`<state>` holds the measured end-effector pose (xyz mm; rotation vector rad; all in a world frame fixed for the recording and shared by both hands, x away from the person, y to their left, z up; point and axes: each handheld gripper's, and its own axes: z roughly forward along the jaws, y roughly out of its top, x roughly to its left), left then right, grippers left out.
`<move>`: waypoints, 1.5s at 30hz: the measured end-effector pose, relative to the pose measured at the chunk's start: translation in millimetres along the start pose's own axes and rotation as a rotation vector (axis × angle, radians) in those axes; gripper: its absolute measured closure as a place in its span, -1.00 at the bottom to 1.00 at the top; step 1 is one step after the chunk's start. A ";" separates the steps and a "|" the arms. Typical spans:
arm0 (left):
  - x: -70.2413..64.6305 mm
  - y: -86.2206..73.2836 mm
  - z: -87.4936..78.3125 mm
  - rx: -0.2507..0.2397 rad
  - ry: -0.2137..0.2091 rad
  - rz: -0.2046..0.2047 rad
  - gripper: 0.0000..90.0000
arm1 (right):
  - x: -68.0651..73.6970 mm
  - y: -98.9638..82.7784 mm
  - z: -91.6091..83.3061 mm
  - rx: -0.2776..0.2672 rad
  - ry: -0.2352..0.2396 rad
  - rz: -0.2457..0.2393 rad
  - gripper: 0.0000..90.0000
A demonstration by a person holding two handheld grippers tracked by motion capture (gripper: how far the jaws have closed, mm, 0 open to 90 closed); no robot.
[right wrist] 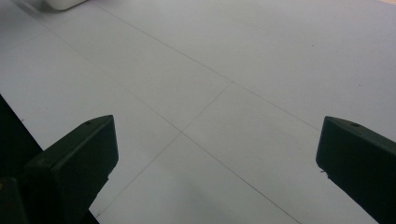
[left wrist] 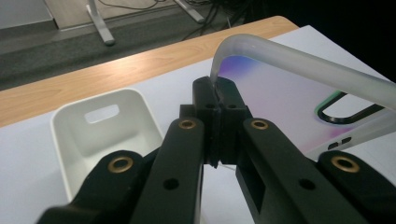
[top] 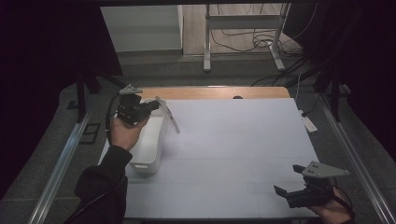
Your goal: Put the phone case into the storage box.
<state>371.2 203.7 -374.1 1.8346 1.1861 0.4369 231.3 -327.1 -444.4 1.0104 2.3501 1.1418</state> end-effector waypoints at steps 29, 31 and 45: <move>39.3 8.9 -3.1 0.015 0.149 -0.089 0.98 | -2.1 -12.3 -13.7 0.008 -0.073 0.046 -1.00; 41.8 9.1 -2.8 0.018 0.159 -0.093 0.98 | -2.0 -12.6 -14.0 0.008 -0.075 0.046 -1.00; 57.5 14.4 1.0 0.032 0.214 -0.129 0.98 | -0.8 -12.5 -13.9 0.013 -0.069 0.031 -1.00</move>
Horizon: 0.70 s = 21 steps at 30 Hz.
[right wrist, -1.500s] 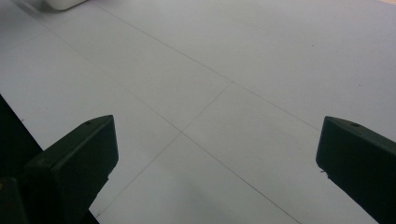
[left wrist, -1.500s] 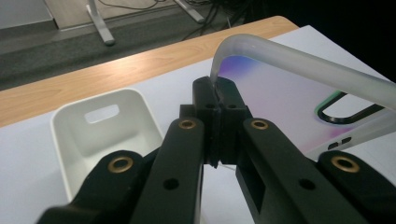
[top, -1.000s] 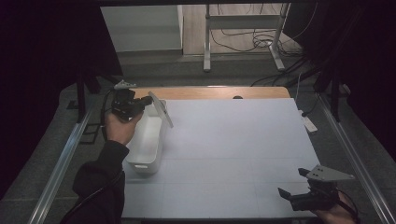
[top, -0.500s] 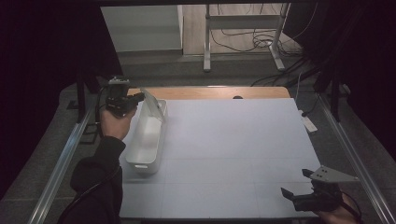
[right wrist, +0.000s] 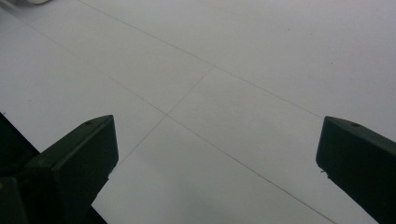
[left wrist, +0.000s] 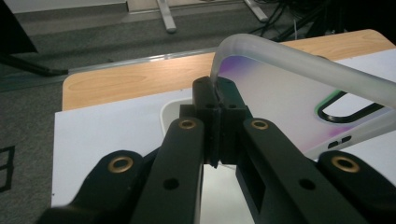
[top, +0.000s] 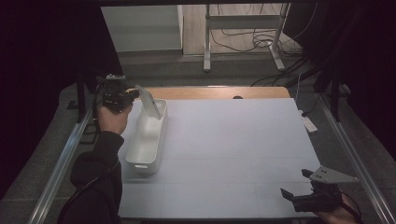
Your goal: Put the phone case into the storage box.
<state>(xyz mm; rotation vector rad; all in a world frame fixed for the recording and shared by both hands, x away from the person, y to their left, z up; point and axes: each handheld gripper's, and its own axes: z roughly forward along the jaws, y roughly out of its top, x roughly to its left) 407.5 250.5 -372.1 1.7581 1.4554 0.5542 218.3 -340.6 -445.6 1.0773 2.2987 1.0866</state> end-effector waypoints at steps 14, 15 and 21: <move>9.8 -5.3 27.6 0.040 0.047 -0.060 0.97 | 0.4 0.1 0.7 0.006 0.007 -0.006 -1.00; 10.7 -5.8 29.5 0.044 0.051 -0.062 0.97 | 0.4 0.0 0.8 0.007 0.007 -0.007 -1.00; 13.8 -7.8 39.3 0.057 0.068 -0.081 0.97 | 1.0 0.1 1.4 0.009 0.010 -0.011 -1.00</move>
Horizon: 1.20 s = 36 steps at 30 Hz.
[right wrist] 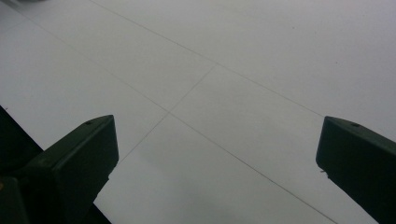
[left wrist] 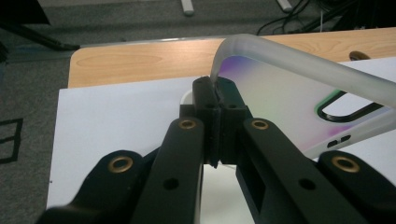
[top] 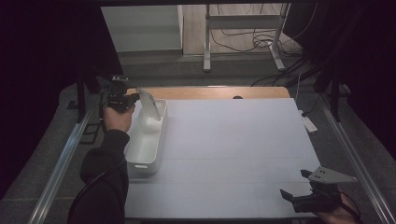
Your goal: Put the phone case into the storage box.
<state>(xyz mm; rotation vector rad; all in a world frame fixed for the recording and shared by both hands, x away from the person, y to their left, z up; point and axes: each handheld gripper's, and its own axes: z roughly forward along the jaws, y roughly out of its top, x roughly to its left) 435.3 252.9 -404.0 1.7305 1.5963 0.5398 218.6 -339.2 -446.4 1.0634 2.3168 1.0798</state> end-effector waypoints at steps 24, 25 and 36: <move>-1.7 -5.3 44.9 0.061 0.061 -0.057 0.97 | 1.2 0.4 1.2 0.014 0.015 -0.018 -1.00; -1.9 -5.7 46.2 0.062 0.063 -0.065 0.97 | 1.2 0.4 1.2 0.014 0.016 -0.019 -1.00; -1.1 -5.8 54.8 0.053 0.080 -0.079 0.97 | 1.3 0.3 1.1 0.014 0.019 -0.024 -1.00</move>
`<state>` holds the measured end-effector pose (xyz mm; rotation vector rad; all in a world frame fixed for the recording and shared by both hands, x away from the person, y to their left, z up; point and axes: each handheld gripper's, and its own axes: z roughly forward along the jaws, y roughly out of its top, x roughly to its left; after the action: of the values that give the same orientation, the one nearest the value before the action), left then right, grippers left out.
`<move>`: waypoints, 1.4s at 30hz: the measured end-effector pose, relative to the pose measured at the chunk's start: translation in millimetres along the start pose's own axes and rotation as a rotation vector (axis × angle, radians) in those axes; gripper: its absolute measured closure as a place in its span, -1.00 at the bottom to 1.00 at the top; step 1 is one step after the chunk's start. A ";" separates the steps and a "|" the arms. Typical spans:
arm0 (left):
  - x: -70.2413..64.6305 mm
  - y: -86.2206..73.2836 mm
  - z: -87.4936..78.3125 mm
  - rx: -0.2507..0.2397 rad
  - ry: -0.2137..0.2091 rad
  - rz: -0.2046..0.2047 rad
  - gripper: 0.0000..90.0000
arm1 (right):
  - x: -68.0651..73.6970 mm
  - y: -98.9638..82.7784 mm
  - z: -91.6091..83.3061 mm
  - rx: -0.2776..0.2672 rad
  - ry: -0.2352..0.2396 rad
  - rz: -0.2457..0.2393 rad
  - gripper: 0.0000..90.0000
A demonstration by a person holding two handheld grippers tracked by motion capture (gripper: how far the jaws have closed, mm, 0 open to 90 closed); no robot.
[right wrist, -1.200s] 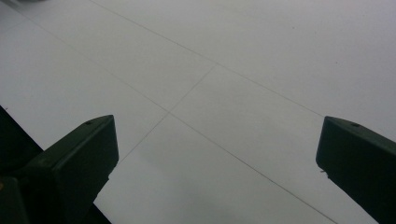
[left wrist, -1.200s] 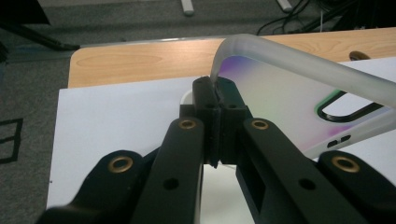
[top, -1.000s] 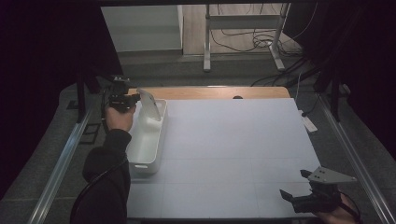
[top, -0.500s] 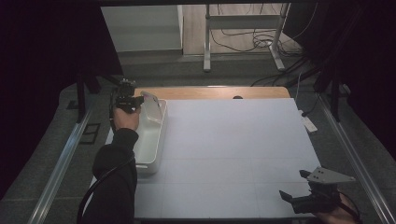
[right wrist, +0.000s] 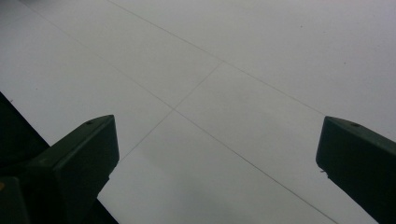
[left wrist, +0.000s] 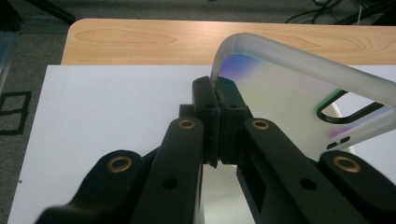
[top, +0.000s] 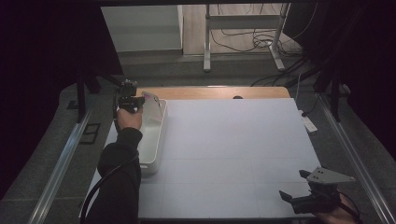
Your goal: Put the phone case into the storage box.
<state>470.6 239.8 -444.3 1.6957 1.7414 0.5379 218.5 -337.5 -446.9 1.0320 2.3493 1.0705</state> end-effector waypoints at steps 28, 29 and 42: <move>-4.1 2.9 5.7 -0.036 -0.012 0.041 0.47 | 0.1 -0.2 -0.3 -0.005 0.005 -0.004 -1.00; -4.4 2.9 5.6 -0.038 -0.014 0.045 0.47 | 0.1 -0.2 -0.3 -0.005 0.005 -0.004 -1.00; -0.8 -0.2 2.8 -0.046 -0.039 0.064 0.12 | -0.2 -0.2 -0.4 -0.004 -0.001 0.001 -1.00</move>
<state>472.4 238.6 -446.3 1.7227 1.6402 0.5660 218.4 -337.9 -446.8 1.0321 2.3452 1.0737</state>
